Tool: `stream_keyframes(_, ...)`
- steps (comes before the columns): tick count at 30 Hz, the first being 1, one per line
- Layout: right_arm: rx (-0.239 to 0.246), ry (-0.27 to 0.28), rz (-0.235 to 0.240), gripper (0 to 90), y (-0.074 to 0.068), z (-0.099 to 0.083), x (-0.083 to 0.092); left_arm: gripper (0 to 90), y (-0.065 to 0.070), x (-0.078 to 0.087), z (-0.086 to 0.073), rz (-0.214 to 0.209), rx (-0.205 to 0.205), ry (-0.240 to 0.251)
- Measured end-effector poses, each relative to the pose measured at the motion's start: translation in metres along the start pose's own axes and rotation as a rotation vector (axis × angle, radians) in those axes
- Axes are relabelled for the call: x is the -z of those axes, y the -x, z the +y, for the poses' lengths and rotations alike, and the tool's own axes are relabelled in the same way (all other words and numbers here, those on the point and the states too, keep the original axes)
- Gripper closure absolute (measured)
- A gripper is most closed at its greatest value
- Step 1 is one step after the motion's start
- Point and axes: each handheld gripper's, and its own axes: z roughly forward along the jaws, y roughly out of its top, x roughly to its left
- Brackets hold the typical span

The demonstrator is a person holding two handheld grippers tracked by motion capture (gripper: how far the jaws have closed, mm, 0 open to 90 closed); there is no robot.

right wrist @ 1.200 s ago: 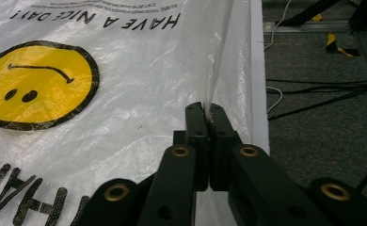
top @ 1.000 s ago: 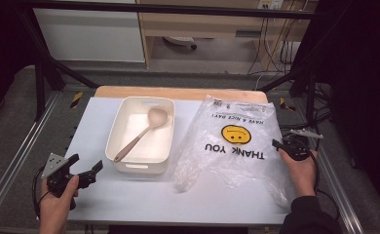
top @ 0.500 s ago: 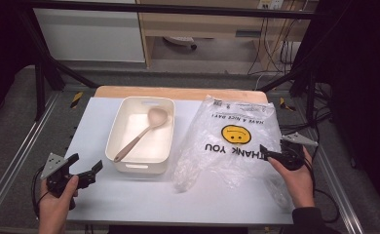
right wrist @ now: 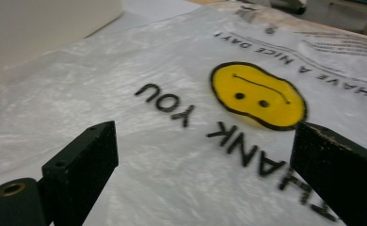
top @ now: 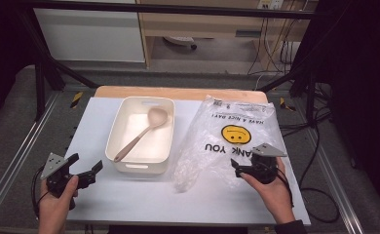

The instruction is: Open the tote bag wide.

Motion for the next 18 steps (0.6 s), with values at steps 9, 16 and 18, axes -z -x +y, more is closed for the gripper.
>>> stream_keyframes(9,0.06,-0.042,0.128,8.3,-0.047,0.006,-0.022,5.1,-0.001,0.0,0.0,0.011,0.001,0.001)
stream_keyframes(16,0.112,-0.051,0.198,7.9,-0.078,0.012,-0.035,5.1,-0.002,0.0,0.0,0.015,-0.003,-0.007)
stream_keyframes(18,0.129,-0.051,0.221,7.9,-0.088,0.013,-0.038,5.1,-0.002,0.0,0.0,0.017,-0.004,-0.011)
